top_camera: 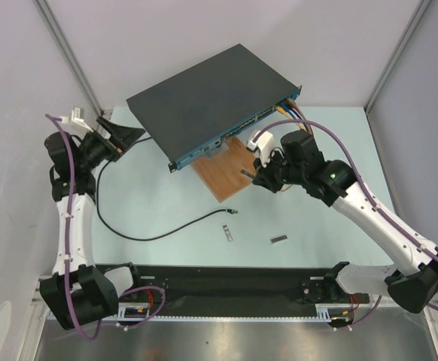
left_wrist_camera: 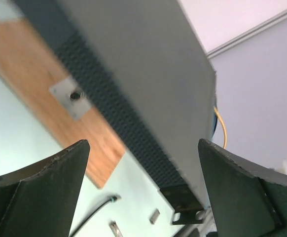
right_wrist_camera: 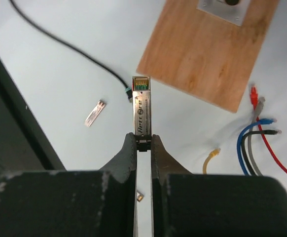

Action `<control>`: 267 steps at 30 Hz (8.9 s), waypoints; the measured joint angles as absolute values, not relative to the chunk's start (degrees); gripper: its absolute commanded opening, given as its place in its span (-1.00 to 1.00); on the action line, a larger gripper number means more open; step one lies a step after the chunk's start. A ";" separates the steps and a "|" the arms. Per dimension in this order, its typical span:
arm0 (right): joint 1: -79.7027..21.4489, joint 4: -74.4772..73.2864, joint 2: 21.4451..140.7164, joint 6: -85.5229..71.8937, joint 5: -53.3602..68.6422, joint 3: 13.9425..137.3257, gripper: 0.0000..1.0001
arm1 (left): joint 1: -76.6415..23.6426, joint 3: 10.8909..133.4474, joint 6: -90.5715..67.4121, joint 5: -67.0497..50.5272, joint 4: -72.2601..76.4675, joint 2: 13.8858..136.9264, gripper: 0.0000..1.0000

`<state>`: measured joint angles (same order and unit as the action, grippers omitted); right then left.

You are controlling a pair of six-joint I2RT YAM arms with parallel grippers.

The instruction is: Insert the plug into the switch port

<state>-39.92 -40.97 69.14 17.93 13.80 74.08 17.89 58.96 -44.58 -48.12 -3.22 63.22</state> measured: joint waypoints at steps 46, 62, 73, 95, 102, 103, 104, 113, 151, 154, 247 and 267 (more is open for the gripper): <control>-36.99 -34.70 87.00 1.58 2.81 91.42 -1.00 | 8.36 47.59 -66.43 -46.44 24.91 72.97 -0.84; -37.10 -35.66 87.44 1.04 3.09 92.40 -1.00 | 8.34 47.59 -66.43 -46.41 24.91 72.97 -0.95; -38.00 -35.73 87.44 1.13 3.20 92.82 -1.00 | 8.29 47.59 -66.43 -46.33 24.91 72.97 -0.99; -38.17 -38.02 88.84 1.72 2.79 95.15 -1.00 | 8.27 47.59 -66.46 -46.11 24.93 72.97 -0.99; -38.13 -38.00 88.82 2.37 2.87 95.18 -1.00 | 8.27 47.59 -66.46 -46.09 24.93 72.97 -0.99; -38.06 -38.00 88.82 2.61 2.94 95.15 -1.00 | 8.27 47.59 -66.46 -46.09 24.93 72.97 -0.99; -38.00 -37.98 88.82 2.81 3.03 95.15 -1.00 | 8.27 47.59 -66.46 -46.09 24.93 72.97 -0.99; -37.26 -37.87 88.82 3.66 4.14 95.18 -1.00 | 8.27 47.59 -66.46 -46.11 24.93 72.97 -0.99; -38.02 -36.49 90.67 6.22 3.38 95.98 -1.00 | 8.12 47.57 -66.48 -45.93 24.97 72.97 -0.99; -38.04 -36.56 90.70 6.17 3.33 96.25 -1.00 | 8.12 47.57 -66.48 -45.91 24.97 72.97 -0.99; -37.98 -22.87 90.89 -1.78 2.20 90.48 -0.80 | 7.84 46.61 -67.42 -44.91 26.46 72.86 -0.85; -29.52 -34.37 66.57 21.52 19.57 71.55 0.86 | 16.95 49.74 -59.61 -48.25 17.30 72.23 0.74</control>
